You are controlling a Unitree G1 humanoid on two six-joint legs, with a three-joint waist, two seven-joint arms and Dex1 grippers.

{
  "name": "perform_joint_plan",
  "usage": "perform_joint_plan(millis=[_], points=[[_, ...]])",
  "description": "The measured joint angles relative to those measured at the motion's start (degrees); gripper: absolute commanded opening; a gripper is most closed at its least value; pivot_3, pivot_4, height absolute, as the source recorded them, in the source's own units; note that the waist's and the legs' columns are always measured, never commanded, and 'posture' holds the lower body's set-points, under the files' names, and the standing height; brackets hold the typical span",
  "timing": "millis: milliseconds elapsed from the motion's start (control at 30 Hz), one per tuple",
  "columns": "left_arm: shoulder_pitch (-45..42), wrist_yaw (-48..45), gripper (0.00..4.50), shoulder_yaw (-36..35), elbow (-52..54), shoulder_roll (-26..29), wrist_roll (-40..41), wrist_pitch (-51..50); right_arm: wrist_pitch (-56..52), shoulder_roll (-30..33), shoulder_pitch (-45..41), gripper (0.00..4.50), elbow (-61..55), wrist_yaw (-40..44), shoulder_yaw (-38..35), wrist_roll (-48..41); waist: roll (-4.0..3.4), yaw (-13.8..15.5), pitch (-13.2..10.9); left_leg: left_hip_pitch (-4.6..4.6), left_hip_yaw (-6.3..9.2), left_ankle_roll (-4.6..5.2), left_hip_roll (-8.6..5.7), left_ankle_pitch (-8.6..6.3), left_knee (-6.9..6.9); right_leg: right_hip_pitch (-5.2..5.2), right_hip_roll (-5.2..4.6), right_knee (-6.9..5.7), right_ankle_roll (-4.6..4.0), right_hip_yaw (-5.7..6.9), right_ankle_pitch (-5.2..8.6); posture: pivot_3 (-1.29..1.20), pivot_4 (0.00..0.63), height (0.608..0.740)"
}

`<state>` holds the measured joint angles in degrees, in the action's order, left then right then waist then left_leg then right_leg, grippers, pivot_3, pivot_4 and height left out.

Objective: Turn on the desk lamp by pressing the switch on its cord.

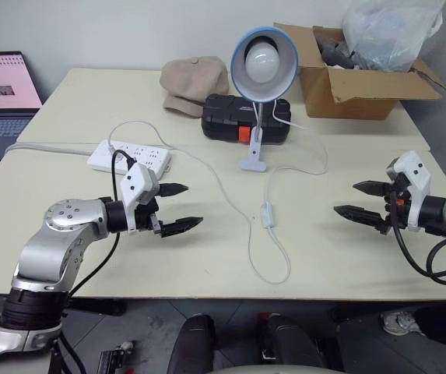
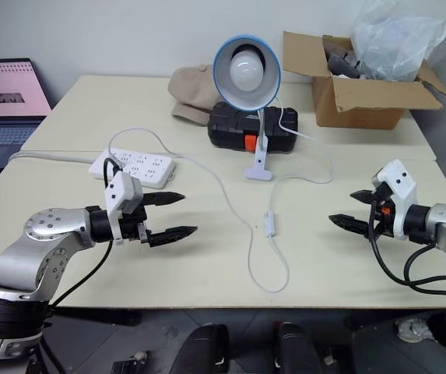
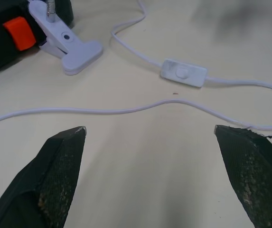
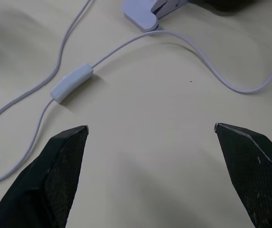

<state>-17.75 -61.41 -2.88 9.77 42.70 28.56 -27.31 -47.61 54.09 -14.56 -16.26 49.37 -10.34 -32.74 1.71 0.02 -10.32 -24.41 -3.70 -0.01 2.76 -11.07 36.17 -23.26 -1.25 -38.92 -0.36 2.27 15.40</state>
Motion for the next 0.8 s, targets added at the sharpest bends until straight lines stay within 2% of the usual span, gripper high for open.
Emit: perform_joint_plan(millis=[200, 367, 433, 633, 800], points=[[0.09, -1.93, 4.50, 1.20, -0.49, 0.82, -2.82, 4.26, -6.21, -1.50, -4.63, 4.48, -0.15, -1.49, 1.87, -1.80, 0.00, -0.15, 0.00, 0.01, 0.00, 0.00, 0.02, 0.00, 0.00, 0.00, 0.02, -0.03, -0.01, -0.02, 0.00, 0.00, 0.150, 0.740], [0.13, -3.26, 4.50, 3.68, -1.41, 0.87, -5.73, 7.34, -19.35, -7.22, -13.17, 4.48, 2.10, -6.89, 4.91, -4.87, 0.00, -0.12, 0.00, 0.00, -0.01, 0.00, 0.01, 0.00, -0.01, -0.03, 0.01, -0.04, -0.02, -0.03, -0.01, 0.00, 0.150, 0.740], [-0.07, -3.47, 4.50, 3.95, -1.49, 0.80, -6.28, 8.32, -27.11, -11.73, -19.04, 4.48, 5.92, -10.24, 4.63, -6.33, 0.00, -0.17, 0.00, -0.03, -0.03, 0.00, 0.02, 0.00, -0.01, -0.04, 0.01, -0.03, -0.02, -0.04, -0.01, 0.00, 0.150, 0.740], [-0.51, -3.38, 4.50, 5.13, -0.88, 0.27, -7.33, 10.57, -36.80, -20.34, -25.77, 4.48, 11.49, -16.20, 4.17, -6.71, -0.01, -0.12, 0.00, -0.13, -0.05, 0.00, 0.01, 0.00, -0.05, -0.13, 0.01, -0.02, -0.05, -0.04, 0.01, 0.00, 0.150, 0.740], [0.22, -2.91, 4.50, 5.54, -0.07, -0.13, -7.43, 10.53, -39.32, -22.77, -27.86, 4.48, 13.92, -18.93, 3.83, -6.20, -0.01, -0.03, 0.00, -0.24, -0.04, 0.01, 0.00, 0.00, -0.04, -0.21, 0.01, -0.01, -0.04, -0.01, 0.01, 0.00, 0.150, 0.740]])
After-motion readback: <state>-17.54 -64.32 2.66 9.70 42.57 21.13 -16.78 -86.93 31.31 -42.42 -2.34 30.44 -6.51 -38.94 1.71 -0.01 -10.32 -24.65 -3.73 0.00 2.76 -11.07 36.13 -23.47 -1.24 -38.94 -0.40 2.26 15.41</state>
